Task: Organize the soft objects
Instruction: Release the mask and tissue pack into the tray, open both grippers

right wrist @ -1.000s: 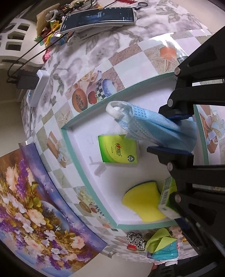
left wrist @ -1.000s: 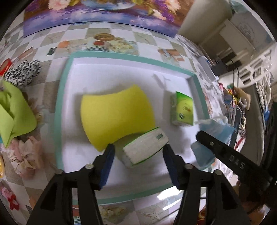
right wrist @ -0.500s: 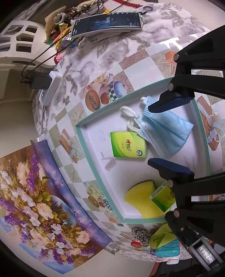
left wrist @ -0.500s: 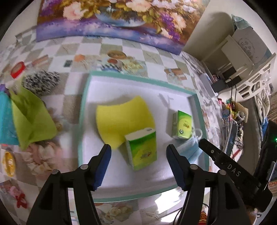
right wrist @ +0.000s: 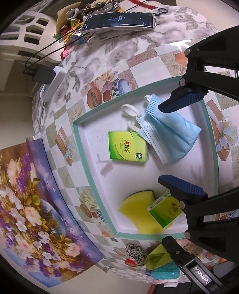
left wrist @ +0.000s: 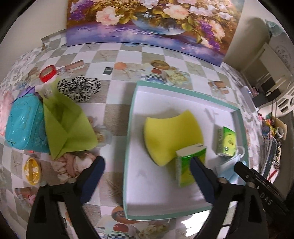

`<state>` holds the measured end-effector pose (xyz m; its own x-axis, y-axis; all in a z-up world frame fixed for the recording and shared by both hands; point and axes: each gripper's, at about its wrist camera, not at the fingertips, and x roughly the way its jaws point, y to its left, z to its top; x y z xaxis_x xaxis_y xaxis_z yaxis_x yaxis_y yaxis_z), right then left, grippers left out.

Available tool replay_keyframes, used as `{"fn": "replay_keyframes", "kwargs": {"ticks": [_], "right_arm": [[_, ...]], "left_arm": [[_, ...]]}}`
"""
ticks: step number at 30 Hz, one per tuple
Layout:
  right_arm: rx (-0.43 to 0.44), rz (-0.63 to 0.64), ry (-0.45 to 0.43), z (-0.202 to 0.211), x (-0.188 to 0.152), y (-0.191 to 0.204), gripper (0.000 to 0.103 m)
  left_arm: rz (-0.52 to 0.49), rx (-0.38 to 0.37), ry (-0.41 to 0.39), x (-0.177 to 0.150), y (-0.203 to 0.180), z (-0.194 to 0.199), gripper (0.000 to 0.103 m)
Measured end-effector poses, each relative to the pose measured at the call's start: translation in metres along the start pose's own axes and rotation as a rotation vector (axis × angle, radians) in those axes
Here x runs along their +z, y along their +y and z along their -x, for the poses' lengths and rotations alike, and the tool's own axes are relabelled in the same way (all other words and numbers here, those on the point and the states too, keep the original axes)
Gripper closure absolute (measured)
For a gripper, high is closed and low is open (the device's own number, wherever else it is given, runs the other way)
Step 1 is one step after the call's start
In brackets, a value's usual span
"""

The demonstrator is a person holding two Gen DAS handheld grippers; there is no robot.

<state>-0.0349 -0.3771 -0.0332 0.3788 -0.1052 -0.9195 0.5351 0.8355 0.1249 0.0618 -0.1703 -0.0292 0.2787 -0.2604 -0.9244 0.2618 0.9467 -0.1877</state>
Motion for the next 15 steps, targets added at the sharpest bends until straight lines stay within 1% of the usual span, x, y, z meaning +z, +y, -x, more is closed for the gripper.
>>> {"fn": "replay_keyframes", "kwargs": {"ticks": [2,4,8,14,15], "right_arm": [[-0.005,0.006,-0.002,0.0,0.0,0.001,0.018],[-0.014,0.011,-0.014,0.001,-0.001,0.002,0.0],[-0.018,0.017,-0.033,0.004,0.0,0.004,0.0],[-0.021,0.024,-0.035,0.005,-0.001,0.007,0.0],[-0.022,0.026,-0.039,0.006,-0.002,0.008,0.0]], "left_arm": [[0.001,0.028,-0.005,0.0,0.002,-0.002,0.003],[0.0,0.048,-0.007,0.0,0.004,-0.002,0.003],[-0.006,0.072,-0.029,0.0,0.006,0.001,0.003],[0.004,0.074,-0.049,0.002,0.011,0.007,0.003],[0.005,0.09,-0.063,0.002,0.011,0.01,0.003]]}}
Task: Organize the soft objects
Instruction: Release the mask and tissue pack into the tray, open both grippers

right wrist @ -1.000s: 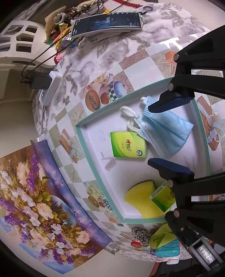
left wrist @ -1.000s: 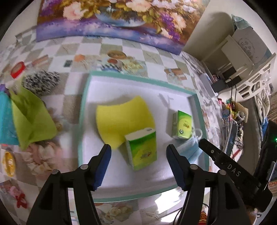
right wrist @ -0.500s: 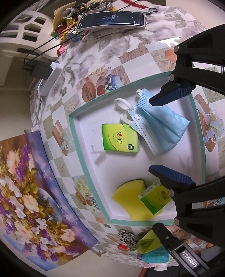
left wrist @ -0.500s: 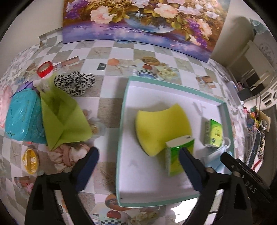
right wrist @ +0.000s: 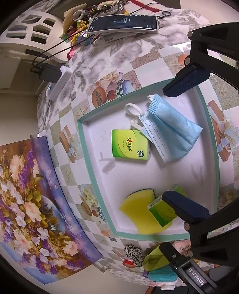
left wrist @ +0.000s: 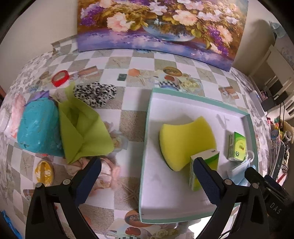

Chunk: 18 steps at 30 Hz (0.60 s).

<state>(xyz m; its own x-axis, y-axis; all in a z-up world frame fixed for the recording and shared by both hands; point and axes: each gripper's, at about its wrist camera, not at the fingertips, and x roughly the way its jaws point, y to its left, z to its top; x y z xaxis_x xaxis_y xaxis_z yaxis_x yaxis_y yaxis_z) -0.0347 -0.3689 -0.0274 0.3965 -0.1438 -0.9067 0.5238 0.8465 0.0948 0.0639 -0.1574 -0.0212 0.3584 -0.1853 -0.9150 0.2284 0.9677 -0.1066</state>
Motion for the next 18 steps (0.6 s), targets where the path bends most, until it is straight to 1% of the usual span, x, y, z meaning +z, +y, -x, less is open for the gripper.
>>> {"fn": "replay_keyframes", "kwargs": {"ticks": [3,6,8,13,16,18], "right_arm": [[-0.006,0.009,-0.018,0.006,-0.001,0.003,0.0],[-0.003,0.007,-0.04,0.013,-0.002,0.004,0.0],[-0.005,0.01,-0.058,0.019,-0.003,0.006,0.0],[0.015,-0.005,-0.095,0.031,-0.006,0.011,0.0],[0.013,0.001,-0.109,0.037,-0.009,0.018,0.0],[0.012,0.03,-0.118,0.042,-0.013,0.029,0.0]], "left_arm": [[-0.021,0.044,-0.057,0.001,-0.001,0.012,0.003],[-0.037,0.063,-0.101,0.002,-0.001,0.023,0.003],[-0.036,0.067,-0.115,0.003,0.0,0.027,0.003],[-0.004,0.079,-0.138,0.001,0.01,0.038,0.003],[0.026,0.111,-0.181,-0.002,0.022,0.054,0.003],[0.035,0.126,-0.205,-0.004,0.028,0.064,0.003]]}}
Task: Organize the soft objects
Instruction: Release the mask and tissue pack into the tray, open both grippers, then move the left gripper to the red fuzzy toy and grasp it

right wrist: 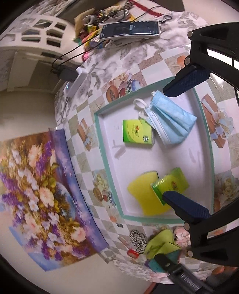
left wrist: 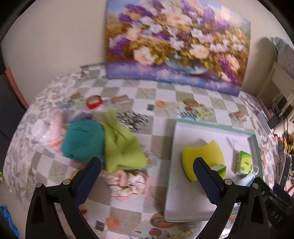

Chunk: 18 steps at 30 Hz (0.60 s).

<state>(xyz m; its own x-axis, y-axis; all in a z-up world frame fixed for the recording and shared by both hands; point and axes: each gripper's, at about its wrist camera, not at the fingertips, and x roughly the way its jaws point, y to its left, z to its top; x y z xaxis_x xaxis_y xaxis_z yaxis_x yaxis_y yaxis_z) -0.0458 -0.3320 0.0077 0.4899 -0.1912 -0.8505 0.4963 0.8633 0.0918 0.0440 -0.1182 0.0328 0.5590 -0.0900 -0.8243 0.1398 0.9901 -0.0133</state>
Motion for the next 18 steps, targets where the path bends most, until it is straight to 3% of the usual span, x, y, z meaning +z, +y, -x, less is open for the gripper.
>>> {"fn": "replay_keyframes", "kwargs": {"ticks": [4,11,18], "right_arm": [[0.017,0.049,-0.005,0.006,-0.006,0.022,0.0],[0.052,0.187,0.041,0.005,-0.025,0.073,0.0],[0.071,0.321,0.073,0.001,-0.046,0.116,0.0]], "left_arm": [[0.011,0.038,0.013,-0.001,0.021,0.01,0.003],[0.073,0.139,0.139,-0.015,0.071,0.001,0.003],[0.21,0.1,0.178,-0.03,0.121,0.008,0.003]]}}
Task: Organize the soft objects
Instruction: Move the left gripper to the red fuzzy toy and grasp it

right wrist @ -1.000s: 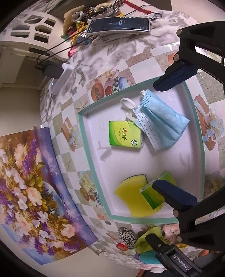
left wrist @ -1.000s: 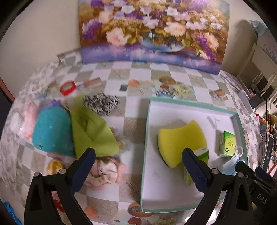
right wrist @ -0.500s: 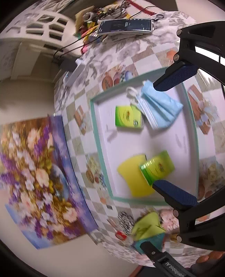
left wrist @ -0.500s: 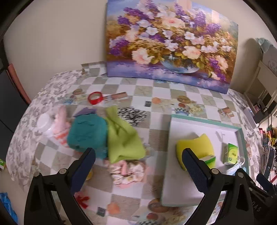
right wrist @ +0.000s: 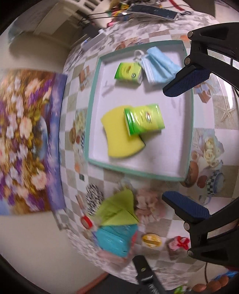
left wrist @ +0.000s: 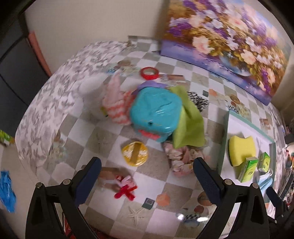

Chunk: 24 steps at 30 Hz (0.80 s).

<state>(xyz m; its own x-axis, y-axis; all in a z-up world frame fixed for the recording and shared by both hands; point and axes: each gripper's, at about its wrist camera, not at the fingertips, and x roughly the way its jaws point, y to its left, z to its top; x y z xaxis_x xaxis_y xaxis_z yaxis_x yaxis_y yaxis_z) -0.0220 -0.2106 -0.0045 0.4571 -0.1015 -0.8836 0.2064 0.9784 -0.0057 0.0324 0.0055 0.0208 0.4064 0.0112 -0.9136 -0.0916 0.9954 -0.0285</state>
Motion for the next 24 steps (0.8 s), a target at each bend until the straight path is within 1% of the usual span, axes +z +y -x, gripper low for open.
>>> {"fn": "replay_keyframes", "kwargs": {"ticks": [4,7,10,12,14,16,20,22,24], "right_arm": [[0.028,0.026,0.014,-0.002,-0.002,0.012,0.0],[0.052,0.034,0.021,-0.002,-0.002,0.02,0.0],[0.065,0.046,0.027,-0.002,-0.002,0.029,0.0],[0.092,0.048,0.04,-0.005,-0.001,0.036,0.0],[0.13,0.05,0.066,-0.01,-0.002,0.044,0.0],[0.148,0.054,0.084,-0.015,-0.002,0.05,0.0],[0.131,0.09,0.108,-0.022,-0.005,0.064,0.0],[0.129,0.098,0.114,-0.025,-0.005,0.066,0.0],[0.124,0.099,0.118,-0.027,-0.006,0.066,0.0]], "left_arm": [[-0.001,0.009,-0.008,-0.004,0.021,0.001,0.003],[-0.011,0.035,-0.011,-0.012,0.043,-0.007,0.003],[0.008,0.049,0.027,-0.019,0.06,-0.021,0.003],[0.035,0.033,0.065,-0.021,0.072,-0.032,0.003],[0.062,0.0,0.094,-0.023,0.078,-0.039,0.003],[0.061,-0.031,0.116,-0.025,0.078,-0.045,0.003],[0.019,-0.056,0.166,-0.029,0.065,-0.058,0.003],[0.011,-0.06,0.195,-0.031,0.061,-0.064,0.003],[0.015,-0.048,0.228,-0.033,0.058,-0.074,0.003]]}}
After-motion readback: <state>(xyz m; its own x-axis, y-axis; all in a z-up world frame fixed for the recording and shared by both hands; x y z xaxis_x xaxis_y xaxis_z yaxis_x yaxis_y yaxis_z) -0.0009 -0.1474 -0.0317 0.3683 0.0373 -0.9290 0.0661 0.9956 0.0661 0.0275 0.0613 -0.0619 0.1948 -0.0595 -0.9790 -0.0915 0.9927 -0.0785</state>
